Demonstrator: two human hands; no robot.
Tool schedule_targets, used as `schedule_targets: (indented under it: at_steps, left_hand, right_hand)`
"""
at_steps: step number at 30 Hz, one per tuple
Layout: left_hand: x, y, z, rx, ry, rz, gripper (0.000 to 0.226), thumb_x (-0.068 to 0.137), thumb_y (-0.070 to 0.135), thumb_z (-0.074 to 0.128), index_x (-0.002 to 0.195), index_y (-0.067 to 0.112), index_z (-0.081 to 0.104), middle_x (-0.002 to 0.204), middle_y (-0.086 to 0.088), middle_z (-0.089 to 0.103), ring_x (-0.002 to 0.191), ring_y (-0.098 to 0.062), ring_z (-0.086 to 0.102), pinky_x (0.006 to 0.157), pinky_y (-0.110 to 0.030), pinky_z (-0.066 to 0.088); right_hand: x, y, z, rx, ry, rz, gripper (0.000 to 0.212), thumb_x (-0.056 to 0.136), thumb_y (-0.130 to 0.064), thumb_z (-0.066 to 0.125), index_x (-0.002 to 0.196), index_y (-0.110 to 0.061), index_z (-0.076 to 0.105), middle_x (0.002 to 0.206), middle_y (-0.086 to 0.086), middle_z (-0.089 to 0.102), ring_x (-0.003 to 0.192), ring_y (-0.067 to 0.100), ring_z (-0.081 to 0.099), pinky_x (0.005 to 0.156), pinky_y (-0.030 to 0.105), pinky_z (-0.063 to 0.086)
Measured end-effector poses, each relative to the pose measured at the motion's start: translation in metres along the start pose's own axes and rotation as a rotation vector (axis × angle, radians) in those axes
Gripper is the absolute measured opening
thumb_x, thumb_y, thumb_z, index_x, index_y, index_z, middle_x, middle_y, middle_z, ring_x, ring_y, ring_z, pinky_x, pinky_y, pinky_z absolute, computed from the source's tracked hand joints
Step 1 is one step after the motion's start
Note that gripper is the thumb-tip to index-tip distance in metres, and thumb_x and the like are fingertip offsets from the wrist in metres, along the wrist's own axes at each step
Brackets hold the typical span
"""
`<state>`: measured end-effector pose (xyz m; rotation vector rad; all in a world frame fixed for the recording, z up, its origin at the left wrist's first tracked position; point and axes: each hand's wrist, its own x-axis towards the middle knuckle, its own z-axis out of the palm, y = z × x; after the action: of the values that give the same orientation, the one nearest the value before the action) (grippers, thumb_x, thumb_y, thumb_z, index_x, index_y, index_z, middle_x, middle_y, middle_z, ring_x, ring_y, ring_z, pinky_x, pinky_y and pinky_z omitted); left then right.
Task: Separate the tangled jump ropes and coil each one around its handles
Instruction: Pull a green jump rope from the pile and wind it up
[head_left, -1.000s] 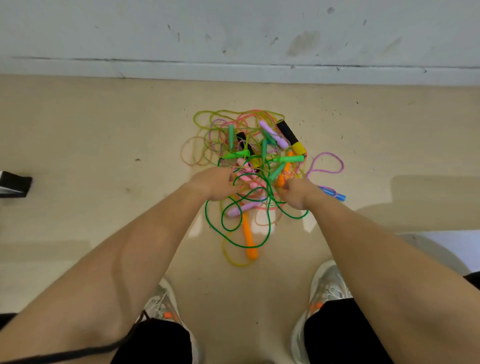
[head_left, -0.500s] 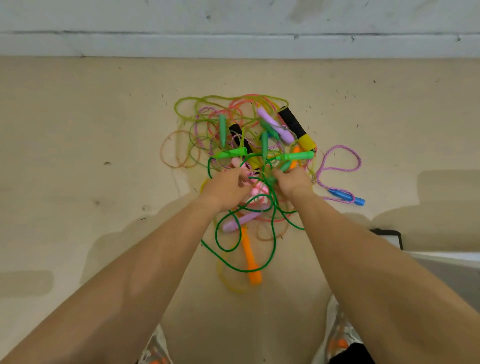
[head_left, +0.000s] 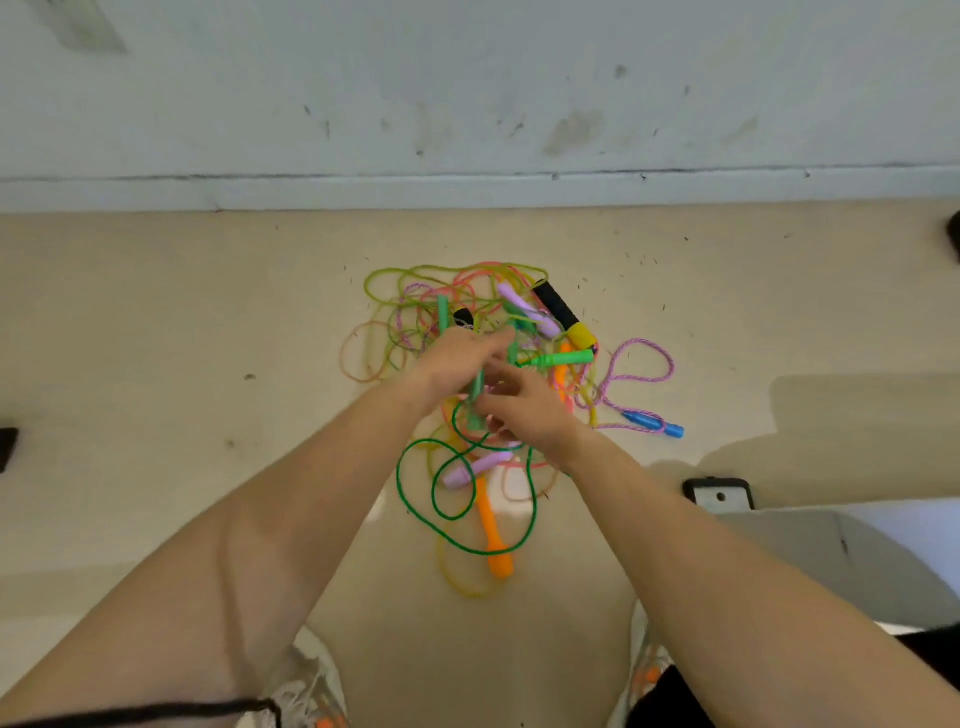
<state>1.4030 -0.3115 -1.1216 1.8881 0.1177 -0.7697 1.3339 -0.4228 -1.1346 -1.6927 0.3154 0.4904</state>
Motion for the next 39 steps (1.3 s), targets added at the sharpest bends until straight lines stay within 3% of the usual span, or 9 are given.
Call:
schedule_targets:
  at_steps: [7, 10, 13, 16, 20, 23, 28, 35, 39]
  left_hand:
    - [-0.092, 0.074, -0.049, 0.142, 0.053, 0.221, 0.029, 0.107, 0.014, 0.038, 0.098, 0.007, 0.064, 0.063, -0.004, 0.050, 0.040, -0.006, 0.046, 0.045, -0.021, 0.041]
    - [-0.145, 0.103, -0.059, 0.183, -0.128, 0.282, 0.031, 0.108, 0.020, 0.037, 0.107, 0.013, 0.067, 0.059, 0.004, 0.033, 0.044, -0.008, 0.031, 0.048, -0.025, 0.030]
    - [-0.191, 0.119, -0.059, 0.141, -0.244, 0.366, 0.032, 0.107, 0.022, 0.041, 0.105, 0.012, 0.071, 0.061, 0.004, 0.024, 0.052, -0.012, 0.023, 0.051, -0.029, 0.022]
    - [-0.210, 0.119, -0.061, -0.019, -0.198, 0.445, 0.034, 0.106, 0.024, 0.043, 0.095, 0.010, 0.071, 0.060, 0.003, 0.022, 0.052, -0.013, 0.021, 0.052, -0.031, 0.021]
    - [-0.206, 0.112, -0.082, -0.334, 0.018, 0.403, 0.036, 0.105, 0.024, 0.044, 0.080, 0.010, 0.066, 0.053, 0.006, 0.021, 0.044, -0.009, 0.022, 0.046, -0.023, 0.028]
    - [-0.193, 0.100, -0.100, -0.455, 0.217, 0.358, 0.034, 0.105, 0.029, 0.043, 0.082, 0.012, 0.063, 0.053, 0.006, 0.025, 0.043, -0.010, 0.025, 0.045, -0.023, 0.032]
    - [-0.174, 0.078, -0.102, -0.161, 0.345, 0.323, 0.028, 0.104, 0.028, 0.047, 0.094, 0.012, 0.068, 0.067, 0.001, 0.055, 0.049, -0.012, 0.035, 0.052, -0.025, 0.036]
    - [-0.179, 0.084, -0.041, 0.144, -0.006, 0.445, 0.017, 0.101, 0.041, 0.043, 0.107, 0.041, 0.059, 0.064, 0.021, 0.066, 0.051, -0.004, 0.046, 0.051, -0.014, 0.038]
    - [-0.171, 0.077, -0.048, 0.262, -0.083, 0.412, 0.032, 0.104, 0.035, 0.046, 0.098, 0.014, 0.069, 0.093, -0.014, 0.074, 0.051, -0.006, 0.043, 0.052, -0.021, 0.036]
  right_hand:
    - [-0.057, -0.092, -0.031, -0.673, 0.065, -0.118, 0.041, 0.093, -0.040, 0.059, 0.073, -0.006, 0.067, 0.070, 0.010, 0.071, 0.073, 0.029, 0.068, 0.071, 0.038, 0.052]
    - [-0.085, -0.128, -0.057, -0.682, 0.294, -0.270, 0.030, 0.077, -0.048, 0.069, 0.096, -0.026, 0.060, 0.100, 0.005, 0.061, 0.092, 0.026, 0.061, 0.079, 0.040, 0.050]
    - [-0.103, -0.147, -0.063, -0.775, -0.023, -0.375, 0.063, 0.062, -0.057, 0.067, 0.121, -0.040, 0.056, 0.122, 0.006, 0.051, 0.119, 0.027, 0.049, 0.102, 0.043, 0.043]
    - [-0.116, -0.146, -0.055, -0.753, -0.293, -0.295, 0.020, 0.085, -0.038, 0.068, 0.093, -0.021, 0.073, 0.092, -0.001, 0.064, 0.090, 0.013, 0.059, 0.083, 0.032, 0.046]
    - [-0.107, -0.125, -0.058, -0.741, -0.266, -0.116, 0.031, 0.099, -0.030, 0.055, 0.087, -0.007, 0.073, 0.091, 0.008, 0.072, 0.074, -0.009, 0.055, 0.063, 0.013, 0.039]
    - [-0.094, -0.116, -0.065, -0.789, -0.202, -0.024, 0.028, 0.098, -0.020, 0.053, 0.080, -0.004, 0.067, 0.096, 0.020, 0.072, 0.084, 0.024, 0.073, 0.059, 0.027, 0.047]
    - [-0.090, -0.129, -0.055, -0.221, -0.115, -0.042, 0.024, 0.104, -0.015, 0.049, 0.091, -0.002, 0.063, 0.086, 0.018, 0.074, 0.067, 0.025, 0.074, 0.059, 0.031, 0.059]
    - [-0.094, -0.169, -0.040, 0.356, -0.214, -0.200, 0.020, 0.105, -0.014, 0.044, 0.102, -0.006, 0.062, 0.073, 0.004, 0.072, 0.055, 0.012, 0.065, 0.056, 0.027, 0.058]
    - [-0.094, -0.178, -0.055, 0.592, -0.091, -0.228, 0.022, 0.106, -0.014, 0.042, 0.100, -0.007, 0.061, 0.069, 0.000, 0.069, 0.052, 0.010, 0.064, 0.055, 0.024, 0.057]
